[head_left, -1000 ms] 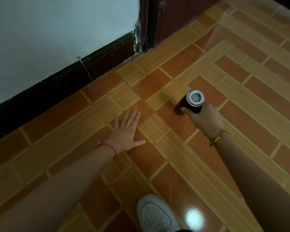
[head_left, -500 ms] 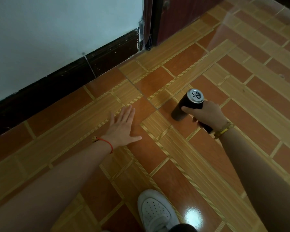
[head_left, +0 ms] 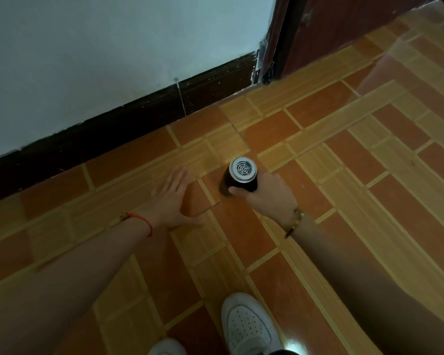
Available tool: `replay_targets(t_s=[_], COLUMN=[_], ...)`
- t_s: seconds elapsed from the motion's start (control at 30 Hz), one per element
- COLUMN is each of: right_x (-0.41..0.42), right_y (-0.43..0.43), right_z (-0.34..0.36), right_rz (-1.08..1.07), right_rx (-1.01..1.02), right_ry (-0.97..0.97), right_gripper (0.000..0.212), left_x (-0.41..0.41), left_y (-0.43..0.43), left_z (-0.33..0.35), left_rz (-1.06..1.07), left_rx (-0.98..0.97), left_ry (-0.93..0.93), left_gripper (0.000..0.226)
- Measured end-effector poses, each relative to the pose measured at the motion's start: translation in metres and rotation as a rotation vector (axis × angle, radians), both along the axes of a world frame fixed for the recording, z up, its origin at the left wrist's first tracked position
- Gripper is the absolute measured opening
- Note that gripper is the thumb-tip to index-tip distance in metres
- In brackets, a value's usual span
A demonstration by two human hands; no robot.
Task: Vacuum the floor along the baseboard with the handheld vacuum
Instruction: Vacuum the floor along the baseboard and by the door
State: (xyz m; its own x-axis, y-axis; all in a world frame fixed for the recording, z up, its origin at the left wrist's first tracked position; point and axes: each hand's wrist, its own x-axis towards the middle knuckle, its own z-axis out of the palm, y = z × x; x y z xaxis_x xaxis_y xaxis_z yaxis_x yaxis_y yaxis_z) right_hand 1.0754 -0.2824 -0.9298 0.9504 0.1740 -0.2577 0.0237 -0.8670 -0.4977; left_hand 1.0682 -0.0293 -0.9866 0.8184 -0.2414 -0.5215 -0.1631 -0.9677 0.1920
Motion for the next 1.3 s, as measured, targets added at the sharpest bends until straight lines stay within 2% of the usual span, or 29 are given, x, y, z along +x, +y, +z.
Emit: replay_targets(t_s=[0.13, 0.23, 0.33, 0.53, 0.7, 0.83, 0.93, 1.17, 1.3], right_x=[-0.006, -0.004, -0.001, 0.005, 0.011, 0.015, 0.015, 0.015, 0.014], right_y=[0.027, 0.034, 0.038, 0.053, 0.072, 0.098, 0.123, 0.178, 0.208], right_z=[-0.003, -0.002, 0.001, 0.003, -0.001, -0.003, -0.004, -0.014, -0.017], right_rz=[0.165, 0.155, 0.12, 0.33, 0.232, 0.368, 0.444, 0.379, 0.487], right_rx=[0.053, 0.039, 0.004, 0.047, 0.001, 0.042, 0.058, 0.13, 0.2], right_ry=[0.027, 0.0, -0.037, 0.131, 0.009, 0.045, 0.054, -0.092, -0.018], right_gripper=[0.036, 0.037, 0.047, 0.035, 0.055, 0.063, 0.06, 0.057, 0.049], left_x=[-0.015, -0.031, -0.048, -0.076, -0.092, -0.105, -0.118, -0.152, -0.172], left_y=[0.024, 0.045, 0.064, 0.081, 0.09, 0.103, 0.115, 0.144, 0.156], left_z=[-0.004, -0.009, -0.01, -0.01, -0.009, -0.011, -0.01, -0.011, -0.012], left_rz=[0.056, 0.053, 0.112, 0.241, 0.311, 0.413, 0.491, 0.598, 0.684], left_rx=[-0.034, -0.028, -0.021, -0.033, -0.013, -0.009, 0.0, -0.003, -0.011], left_ry=[-0.032, -0.087, -0.103, -0.067, -0.066, -0.07, -0.083, -0.103, -0.125], left_gripper=[0.141, 0.14, 0.139, 0.135, 0.133, 0.134, 0.132, 0.132, 0.13])
